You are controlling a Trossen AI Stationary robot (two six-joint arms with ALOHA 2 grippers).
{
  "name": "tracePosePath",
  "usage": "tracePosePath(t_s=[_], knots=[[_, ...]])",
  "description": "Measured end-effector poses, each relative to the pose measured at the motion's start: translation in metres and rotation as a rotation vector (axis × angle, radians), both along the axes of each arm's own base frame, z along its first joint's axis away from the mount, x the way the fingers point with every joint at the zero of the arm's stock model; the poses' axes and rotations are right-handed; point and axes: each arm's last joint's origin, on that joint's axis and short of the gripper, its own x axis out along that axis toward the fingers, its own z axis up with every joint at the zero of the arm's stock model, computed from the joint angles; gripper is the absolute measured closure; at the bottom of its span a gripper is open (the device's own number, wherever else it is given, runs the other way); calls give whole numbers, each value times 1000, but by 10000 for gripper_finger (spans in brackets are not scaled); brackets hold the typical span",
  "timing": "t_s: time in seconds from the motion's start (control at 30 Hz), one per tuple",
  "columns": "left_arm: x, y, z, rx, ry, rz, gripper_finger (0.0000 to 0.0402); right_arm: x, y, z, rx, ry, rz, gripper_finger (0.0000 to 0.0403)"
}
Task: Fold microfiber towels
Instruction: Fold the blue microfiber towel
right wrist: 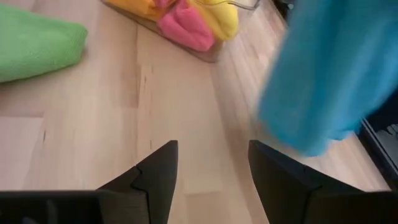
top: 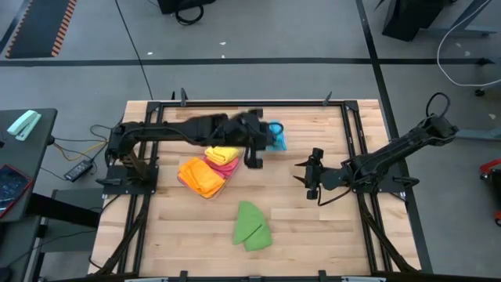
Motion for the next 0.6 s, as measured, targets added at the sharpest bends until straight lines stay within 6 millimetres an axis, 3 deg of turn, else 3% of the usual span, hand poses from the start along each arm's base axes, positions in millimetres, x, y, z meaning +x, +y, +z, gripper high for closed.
tracePosePath(t_s=[0.13,0.33,0.6], knots=[[3,-17,-26,-100,87,-11,397,4,2,-4,0,3,4,199],[12,-33,-56,-113,158,9,384,12,5,-8,-18,-9,22,199],[18,-30,-67,-108,180,26,394,22,16,-7,-65,-74,106,199]])
